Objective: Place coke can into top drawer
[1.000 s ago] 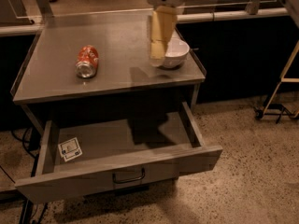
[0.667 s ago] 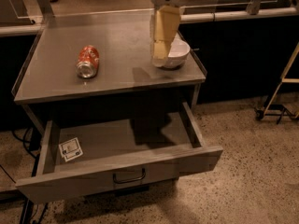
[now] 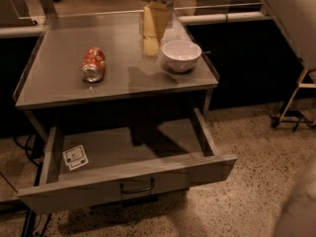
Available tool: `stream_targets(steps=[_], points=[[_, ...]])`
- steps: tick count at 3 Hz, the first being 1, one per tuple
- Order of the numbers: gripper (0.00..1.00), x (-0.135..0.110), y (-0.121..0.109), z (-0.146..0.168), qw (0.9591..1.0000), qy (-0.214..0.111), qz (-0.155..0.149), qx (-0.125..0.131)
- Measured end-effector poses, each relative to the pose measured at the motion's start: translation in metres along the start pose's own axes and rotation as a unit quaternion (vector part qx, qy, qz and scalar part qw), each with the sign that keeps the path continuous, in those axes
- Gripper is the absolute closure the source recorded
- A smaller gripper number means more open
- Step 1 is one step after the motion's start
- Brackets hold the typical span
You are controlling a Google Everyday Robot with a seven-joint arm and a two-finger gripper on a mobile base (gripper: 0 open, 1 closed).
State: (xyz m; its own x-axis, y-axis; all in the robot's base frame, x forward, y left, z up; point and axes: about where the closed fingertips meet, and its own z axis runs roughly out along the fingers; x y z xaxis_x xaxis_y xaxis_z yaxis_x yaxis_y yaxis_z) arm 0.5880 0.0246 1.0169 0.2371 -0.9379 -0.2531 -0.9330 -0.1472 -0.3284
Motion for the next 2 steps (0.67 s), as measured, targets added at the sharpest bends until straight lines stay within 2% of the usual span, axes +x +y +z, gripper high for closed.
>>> stream_targets(steps=[1, 2], points=[[0.00, -0.026, -0.022, 0.022, 0.9995, 0.013, -0.024, -0.018], [0.00, -0.053, -0.049, 0.042, 0.9990, 0.007, -0.044, -0.007]])
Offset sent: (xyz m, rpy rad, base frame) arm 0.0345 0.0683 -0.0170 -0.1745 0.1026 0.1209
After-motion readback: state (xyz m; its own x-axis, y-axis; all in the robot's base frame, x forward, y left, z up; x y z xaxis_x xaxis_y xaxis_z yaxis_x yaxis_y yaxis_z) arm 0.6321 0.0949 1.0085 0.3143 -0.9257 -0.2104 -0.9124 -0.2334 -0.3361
